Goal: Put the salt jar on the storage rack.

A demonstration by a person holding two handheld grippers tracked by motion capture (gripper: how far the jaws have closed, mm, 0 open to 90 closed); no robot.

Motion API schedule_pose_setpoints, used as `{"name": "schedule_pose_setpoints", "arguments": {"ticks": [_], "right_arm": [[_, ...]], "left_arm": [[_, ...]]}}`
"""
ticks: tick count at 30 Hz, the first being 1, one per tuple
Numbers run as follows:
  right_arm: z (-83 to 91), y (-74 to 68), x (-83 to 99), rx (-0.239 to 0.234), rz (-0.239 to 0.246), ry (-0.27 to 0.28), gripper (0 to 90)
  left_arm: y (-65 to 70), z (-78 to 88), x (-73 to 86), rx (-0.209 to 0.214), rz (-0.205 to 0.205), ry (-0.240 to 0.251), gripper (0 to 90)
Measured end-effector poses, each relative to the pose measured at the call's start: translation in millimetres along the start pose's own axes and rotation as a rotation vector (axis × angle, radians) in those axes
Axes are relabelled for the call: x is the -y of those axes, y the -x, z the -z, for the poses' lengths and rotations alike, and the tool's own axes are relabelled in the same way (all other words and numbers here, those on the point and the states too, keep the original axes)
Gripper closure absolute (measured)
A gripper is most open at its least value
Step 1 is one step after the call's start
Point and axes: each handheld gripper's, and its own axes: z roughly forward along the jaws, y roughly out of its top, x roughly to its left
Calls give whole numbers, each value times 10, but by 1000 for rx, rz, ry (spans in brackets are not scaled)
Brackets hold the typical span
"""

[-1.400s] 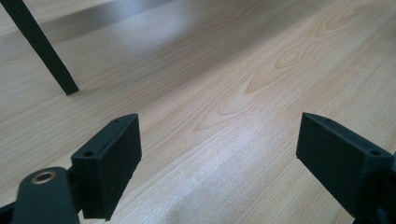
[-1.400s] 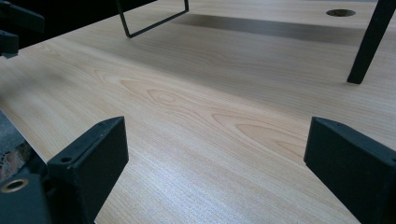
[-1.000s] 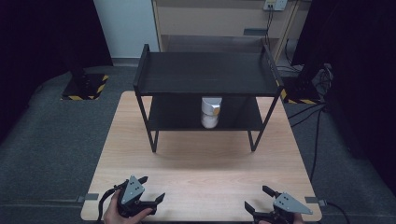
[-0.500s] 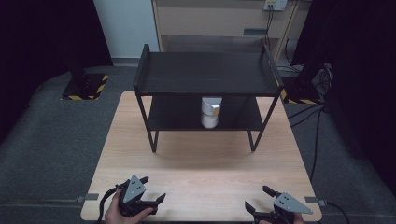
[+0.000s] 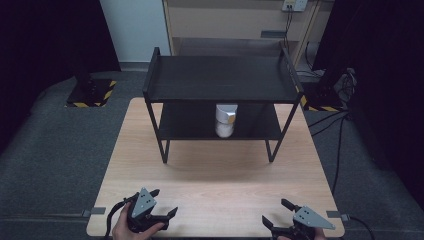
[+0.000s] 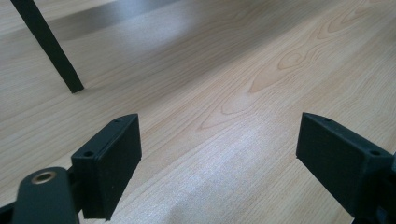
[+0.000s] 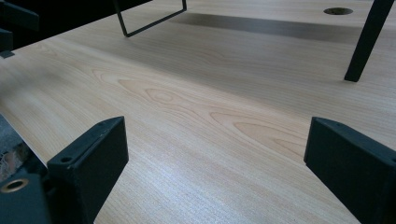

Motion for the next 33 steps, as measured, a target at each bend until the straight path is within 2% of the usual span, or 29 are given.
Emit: {"name": "schedule_pose_setpoints", "arguments": {"ticks": [33], "right_arm": [[4,-6,-5,1,2,2,68]], "left_arm": [[-35,38,12,-10,9,17,133]]}}
